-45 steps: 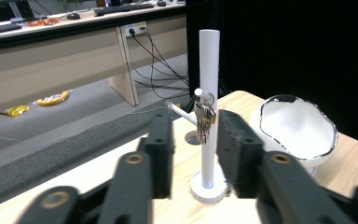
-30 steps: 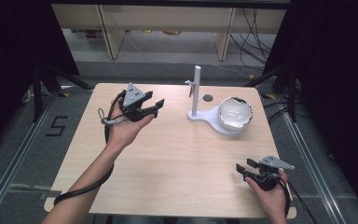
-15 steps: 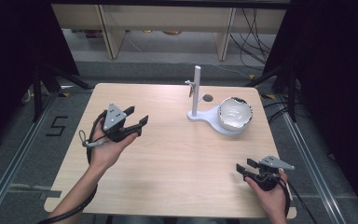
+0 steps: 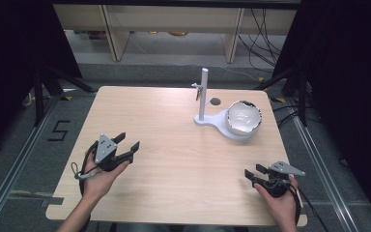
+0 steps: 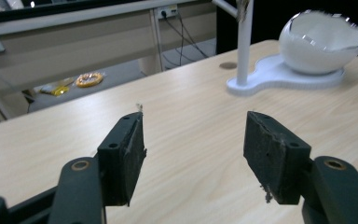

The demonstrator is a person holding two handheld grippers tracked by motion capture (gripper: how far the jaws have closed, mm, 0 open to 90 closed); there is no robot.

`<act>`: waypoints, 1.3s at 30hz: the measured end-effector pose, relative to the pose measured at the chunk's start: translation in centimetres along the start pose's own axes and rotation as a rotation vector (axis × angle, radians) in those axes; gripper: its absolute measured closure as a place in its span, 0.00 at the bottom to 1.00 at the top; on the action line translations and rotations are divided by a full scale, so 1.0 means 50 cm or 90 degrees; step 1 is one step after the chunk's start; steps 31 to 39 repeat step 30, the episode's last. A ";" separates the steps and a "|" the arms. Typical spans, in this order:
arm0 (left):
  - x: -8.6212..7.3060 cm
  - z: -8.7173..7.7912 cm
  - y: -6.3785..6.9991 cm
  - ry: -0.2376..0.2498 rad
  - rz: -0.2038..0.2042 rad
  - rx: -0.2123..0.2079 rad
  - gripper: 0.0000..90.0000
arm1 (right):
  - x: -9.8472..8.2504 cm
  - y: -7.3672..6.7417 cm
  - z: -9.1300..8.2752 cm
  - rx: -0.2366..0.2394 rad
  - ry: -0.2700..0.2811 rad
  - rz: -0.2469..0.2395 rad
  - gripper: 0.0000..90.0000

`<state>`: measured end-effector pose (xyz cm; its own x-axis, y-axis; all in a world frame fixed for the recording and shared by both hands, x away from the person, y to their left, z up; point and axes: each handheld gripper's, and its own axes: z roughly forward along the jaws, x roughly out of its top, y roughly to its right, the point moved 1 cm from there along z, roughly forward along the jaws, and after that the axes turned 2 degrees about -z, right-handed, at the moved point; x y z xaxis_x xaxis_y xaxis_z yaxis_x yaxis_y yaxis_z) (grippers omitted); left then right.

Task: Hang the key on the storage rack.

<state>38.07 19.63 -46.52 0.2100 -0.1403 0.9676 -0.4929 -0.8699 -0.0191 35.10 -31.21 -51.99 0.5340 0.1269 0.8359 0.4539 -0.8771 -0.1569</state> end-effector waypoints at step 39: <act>-0.139 -0.039 -0.051 0.000 -0.039 0.073 0.38 | 0.002 -0.001 0.000 -0.002 -0.004 -0.007 0.47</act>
